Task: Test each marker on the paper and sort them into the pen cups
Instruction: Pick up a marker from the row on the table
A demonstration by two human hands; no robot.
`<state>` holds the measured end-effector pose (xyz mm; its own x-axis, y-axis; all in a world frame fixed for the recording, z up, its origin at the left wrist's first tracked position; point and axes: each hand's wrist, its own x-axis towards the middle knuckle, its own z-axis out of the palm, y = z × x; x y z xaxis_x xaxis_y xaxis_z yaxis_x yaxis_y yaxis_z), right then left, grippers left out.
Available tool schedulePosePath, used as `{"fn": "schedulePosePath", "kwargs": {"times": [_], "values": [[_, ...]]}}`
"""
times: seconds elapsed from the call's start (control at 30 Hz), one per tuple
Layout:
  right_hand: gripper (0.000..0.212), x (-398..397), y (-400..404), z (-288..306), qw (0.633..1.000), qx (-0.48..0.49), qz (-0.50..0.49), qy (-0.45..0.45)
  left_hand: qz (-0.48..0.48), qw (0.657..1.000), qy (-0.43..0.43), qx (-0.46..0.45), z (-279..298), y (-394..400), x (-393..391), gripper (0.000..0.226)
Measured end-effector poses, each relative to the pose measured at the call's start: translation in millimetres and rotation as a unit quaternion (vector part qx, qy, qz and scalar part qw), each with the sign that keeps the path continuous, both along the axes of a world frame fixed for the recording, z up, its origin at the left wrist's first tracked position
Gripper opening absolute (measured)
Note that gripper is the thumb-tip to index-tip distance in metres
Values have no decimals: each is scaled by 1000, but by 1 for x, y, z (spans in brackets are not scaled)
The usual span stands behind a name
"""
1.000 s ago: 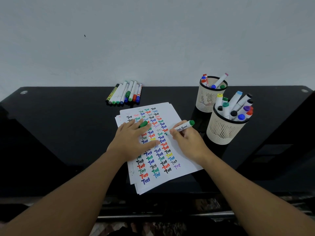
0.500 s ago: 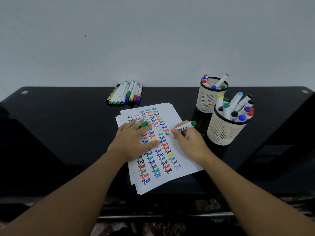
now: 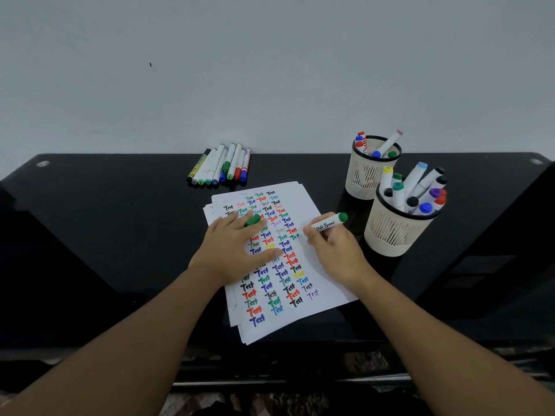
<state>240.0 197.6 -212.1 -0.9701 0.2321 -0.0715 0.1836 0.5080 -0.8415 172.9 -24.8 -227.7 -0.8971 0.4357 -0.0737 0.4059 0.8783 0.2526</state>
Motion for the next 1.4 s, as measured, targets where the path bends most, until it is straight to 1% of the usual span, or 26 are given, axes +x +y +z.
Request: {"fn": "schedulePosePath", "kwargs": {"times": [0.17, 0.47, 0.63, 0.83, 1.03, 1.1, 1.17, 1.2, 1.27, 1.33, 1.4], "values": [[36, 0, -2, 3, 1000, 13, 3, -1, 2, 1000, 2, 2, 0, 1, 1, 97], [29, -1, 0, 2, 1000, 14, 4, -3, 0, 1000, 4, -2, -2, 0, -1, 99], [36, -1, 0, 2, 1000, 17, -7, -13, 0, 1000, 2, -4, -2, 1, -1, 98], [38, 0, 1, 1, 999, 34, 3, 4, 0, 1000, 3, 1, -2, 0, -1, 100], [29, -1, 2, -2, 1000, 12, 5, 13, -5, 1000, 8, 8, -2, 0, -2, 98], [30, -1, 1, -2, 1000, 18, 12, 9, -4, 1000, 10, 13, -2, 0, -1, 96], [34, -2, 2, -4, 999, 33, 8, 14, 0, 999, 16, 32, -1, -1, 1, 90], [33, -2, 2, -4, 999, 32, 4, 22, 1, 998, 24, 51, -1, -1, 3, 86], [22, -1, 4, -5, 999, -2, 2, 50, 5, 994, 45, 99, -1, -2, 4, 80], [11, -1, 6, -7, 995, -45, 7, 86, 21, 989, 50, 134, -1, -2, 4, 81], [14, -2, 7, -9, 992, -64, 22, 107, 50, 989, 48, 130, -3, -3, 1, 76]]}}
